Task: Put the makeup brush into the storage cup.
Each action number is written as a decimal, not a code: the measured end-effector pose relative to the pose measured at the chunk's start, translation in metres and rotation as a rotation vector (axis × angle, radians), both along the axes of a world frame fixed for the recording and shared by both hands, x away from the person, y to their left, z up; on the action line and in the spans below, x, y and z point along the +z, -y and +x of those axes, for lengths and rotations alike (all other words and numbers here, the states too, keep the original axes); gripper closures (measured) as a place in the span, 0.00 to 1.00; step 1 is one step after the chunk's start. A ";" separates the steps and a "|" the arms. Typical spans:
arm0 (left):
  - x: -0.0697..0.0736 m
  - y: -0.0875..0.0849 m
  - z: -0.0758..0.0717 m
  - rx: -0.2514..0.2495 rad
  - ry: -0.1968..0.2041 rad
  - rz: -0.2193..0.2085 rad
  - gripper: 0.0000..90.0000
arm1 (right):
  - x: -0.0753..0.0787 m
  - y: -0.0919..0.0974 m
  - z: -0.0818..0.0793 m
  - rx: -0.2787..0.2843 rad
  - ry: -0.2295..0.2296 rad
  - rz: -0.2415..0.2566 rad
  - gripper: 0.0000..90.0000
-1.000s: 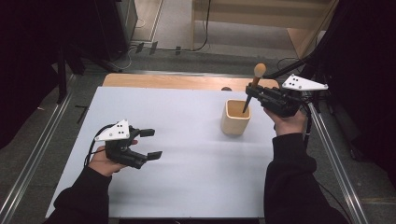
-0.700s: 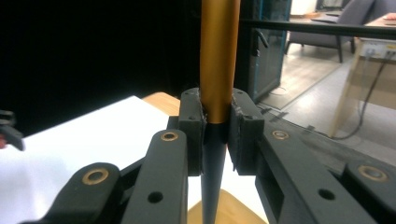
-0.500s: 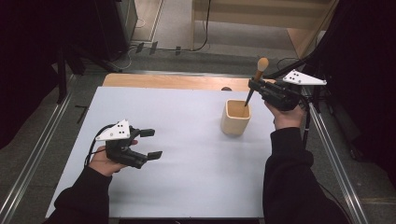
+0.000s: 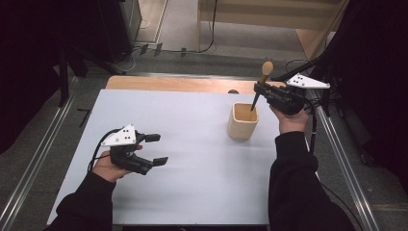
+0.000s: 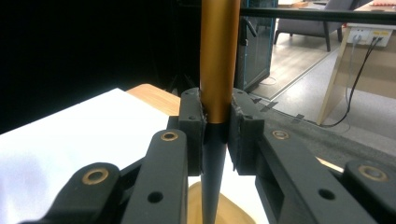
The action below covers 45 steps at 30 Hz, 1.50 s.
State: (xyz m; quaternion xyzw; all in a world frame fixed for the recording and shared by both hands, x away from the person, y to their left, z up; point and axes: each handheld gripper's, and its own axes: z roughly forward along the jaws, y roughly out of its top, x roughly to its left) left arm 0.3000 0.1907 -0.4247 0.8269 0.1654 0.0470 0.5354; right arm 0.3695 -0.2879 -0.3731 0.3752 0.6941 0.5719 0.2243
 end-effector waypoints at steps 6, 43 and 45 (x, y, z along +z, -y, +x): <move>0.000 -0.001 0.000 0.001 0.000 -0.003 0.20 | -0.012 -0.005 0.000 0.015 -0.028 -0.004 0.87; 0.000 -0.008 0.001 0.012 0.015 -0.026 0.20 | -0.037 -0.013 -0.007 0.021 -0.031 0.001 0.87; 0.000 -0.009 0.001 0.018 0.017 -0.032 0.20 | -0.038 -0.014 -0.006 0.017 -0.029 -0.011 0.87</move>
